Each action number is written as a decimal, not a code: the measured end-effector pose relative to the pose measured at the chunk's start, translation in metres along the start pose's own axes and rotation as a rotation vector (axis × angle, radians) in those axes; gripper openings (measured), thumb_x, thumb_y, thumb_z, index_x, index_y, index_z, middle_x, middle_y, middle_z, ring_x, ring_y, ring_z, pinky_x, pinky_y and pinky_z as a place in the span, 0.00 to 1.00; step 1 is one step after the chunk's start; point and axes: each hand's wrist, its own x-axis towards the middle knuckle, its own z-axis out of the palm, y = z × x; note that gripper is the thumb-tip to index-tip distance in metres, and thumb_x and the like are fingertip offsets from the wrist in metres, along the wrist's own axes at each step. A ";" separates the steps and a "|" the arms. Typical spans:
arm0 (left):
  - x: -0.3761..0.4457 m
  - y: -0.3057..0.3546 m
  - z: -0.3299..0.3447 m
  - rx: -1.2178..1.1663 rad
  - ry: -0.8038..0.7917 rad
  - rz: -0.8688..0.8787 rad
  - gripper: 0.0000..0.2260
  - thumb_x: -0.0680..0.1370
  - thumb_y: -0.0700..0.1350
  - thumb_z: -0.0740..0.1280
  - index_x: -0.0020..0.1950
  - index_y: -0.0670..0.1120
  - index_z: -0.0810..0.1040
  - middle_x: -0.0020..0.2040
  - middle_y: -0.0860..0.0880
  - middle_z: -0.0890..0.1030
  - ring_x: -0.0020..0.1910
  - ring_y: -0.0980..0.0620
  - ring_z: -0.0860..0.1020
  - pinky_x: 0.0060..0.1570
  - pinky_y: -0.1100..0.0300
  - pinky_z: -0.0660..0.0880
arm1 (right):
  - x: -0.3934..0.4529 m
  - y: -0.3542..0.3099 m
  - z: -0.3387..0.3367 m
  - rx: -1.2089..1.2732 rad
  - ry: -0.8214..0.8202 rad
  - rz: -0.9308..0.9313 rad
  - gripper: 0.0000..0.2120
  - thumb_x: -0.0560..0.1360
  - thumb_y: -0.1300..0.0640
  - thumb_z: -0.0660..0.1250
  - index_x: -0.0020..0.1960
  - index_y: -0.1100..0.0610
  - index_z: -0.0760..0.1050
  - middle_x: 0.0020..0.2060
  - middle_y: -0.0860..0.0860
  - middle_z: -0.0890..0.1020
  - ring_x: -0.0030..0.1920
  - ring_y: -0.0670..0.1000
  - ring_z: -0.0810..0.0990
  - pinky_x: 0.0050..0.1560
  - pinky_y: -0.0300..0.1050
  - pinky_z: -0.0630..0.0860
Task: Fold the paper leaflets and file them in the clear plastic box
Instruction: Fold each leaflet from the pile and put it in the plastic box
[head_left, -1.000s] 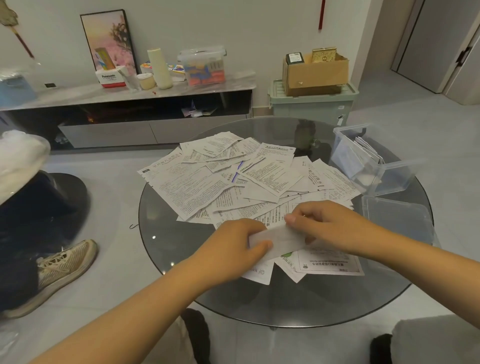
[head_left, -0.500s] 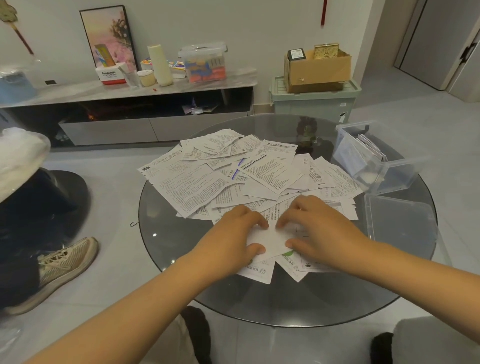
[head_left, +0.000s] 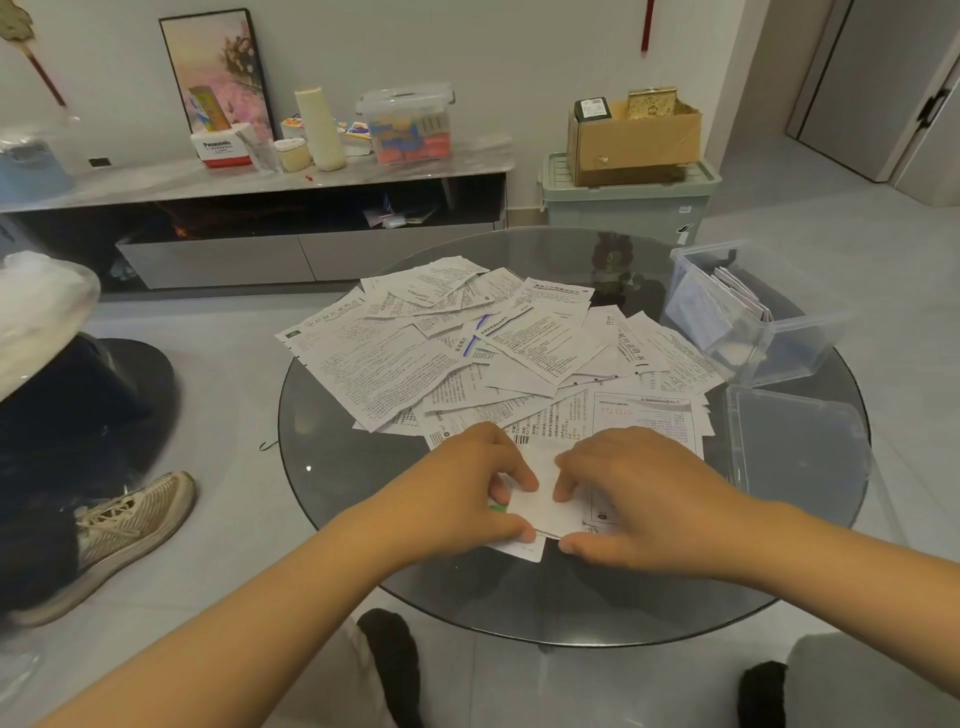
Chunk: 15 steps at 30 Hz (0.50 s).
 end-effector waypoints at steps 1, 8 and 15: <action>0.000 -0.001 0.000 0.016 0.002 0.014 0.15 0.69 0.51 0.75 0.54 0.54 0.79 0.54 0.59 0.70 0.44 0.61 0.75 0.47 0.67 0.73 | 0.000 -0.001 0.000 -0.001 0.014 -0.015 0.19 0.71 0.36 0.62 0.58 0.44 0.71 0.55 0.40 0.76 0.57 0.44 0.71 0.56 0.38 0.65; 0.002 -0.003 -0.001 0.091 0.037 0.099 0.14 0.74 0.59 0.67 0.53 0.51 0.80 0.55 0.57 0.74 0.56 0.60 0.69 0.55 0.63 0.68 | 0.003 -0.002 -0.006 0.093 0.027 0.062 0.08 0.76 0.46 0.58 0.45 0.48 0.73 0.39 0.45 0.78 0.41 0.48 0.75 0.41 0.44 0.72; 0.016 0.000 0.006 0.060 0.178 0.007 0.07 0.75 0.51 0.68 0.45 0.50 0.73 0.44 0.53 0.75 0.45 0.54 0.74 0.44 0.59 0.71 | 0.012 0.004 -0.002 0.264 0.064 0.202 0.06 0.75 0.47 0.64 0.47 0.46 0.68 0.44 0.47 0.78 0.45 0.48 0.75 0.44 0.44 0.71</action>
